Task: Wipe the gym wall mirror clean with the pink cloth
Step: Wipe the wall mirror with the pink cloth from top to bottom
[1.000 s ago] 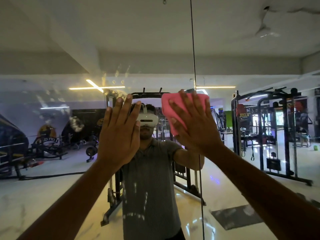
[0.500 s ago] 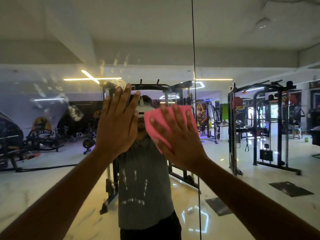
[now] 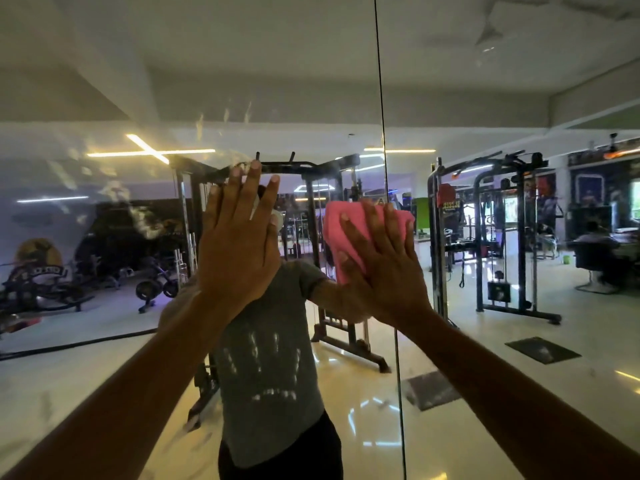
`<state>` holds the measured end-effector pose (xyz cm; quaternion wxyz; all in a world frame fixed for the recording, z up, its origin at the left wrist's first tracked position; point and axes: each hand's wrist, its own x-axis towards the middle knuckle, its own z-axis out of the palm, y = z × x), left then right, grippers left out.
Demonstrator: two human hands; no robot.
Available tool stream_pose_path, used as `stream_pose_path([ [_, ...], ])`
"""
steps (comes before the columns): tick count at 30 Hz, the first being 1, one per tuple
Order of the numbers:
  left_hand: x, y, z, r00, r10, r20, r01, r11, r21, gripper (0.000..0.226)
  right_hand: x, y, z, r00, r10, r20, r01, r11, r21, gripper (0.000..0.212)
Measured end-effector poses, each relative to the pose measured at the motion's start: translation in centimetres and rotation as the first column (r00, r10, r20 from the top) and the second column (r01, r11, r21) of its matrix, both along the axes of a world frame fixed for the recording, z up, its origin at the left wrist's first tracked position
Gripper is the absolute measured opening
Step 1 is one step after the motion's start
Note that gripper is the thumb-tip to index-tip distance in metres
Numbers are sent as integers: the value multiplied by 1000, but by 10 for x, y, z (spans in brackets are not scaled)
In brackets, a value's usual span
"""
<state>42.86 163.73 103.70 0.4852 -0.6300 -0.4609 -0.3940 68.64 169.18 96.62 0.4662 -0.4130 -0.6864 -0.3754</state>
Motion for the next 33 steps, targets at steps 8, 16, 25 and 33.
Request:
stream_pose_path([
  [8, -2, 1, 0, 999, -49, -5, 49, 999, 19, 62, -3, -15, -37, 993, 65, 98, -61, 997, -42, 71],
  [16, 5, 14, -6, 995, -68, 69, 64, 996, 55, 66, -45, -1, 30, 998, 44, -38, -43, 999, 28, 72],
  [25, 4, 10, -5, 997, -64, 52, 61, 996, 60, 62, -9, 8, 102, 975, -1, -223, 1, 1000, 1, 75],
  [33, -6, 6, -3, 983, -169, 65, 166, 985, 53, 60, 15, -2, 12, 984, 123, 132, -122, 992, -11, 69],
])
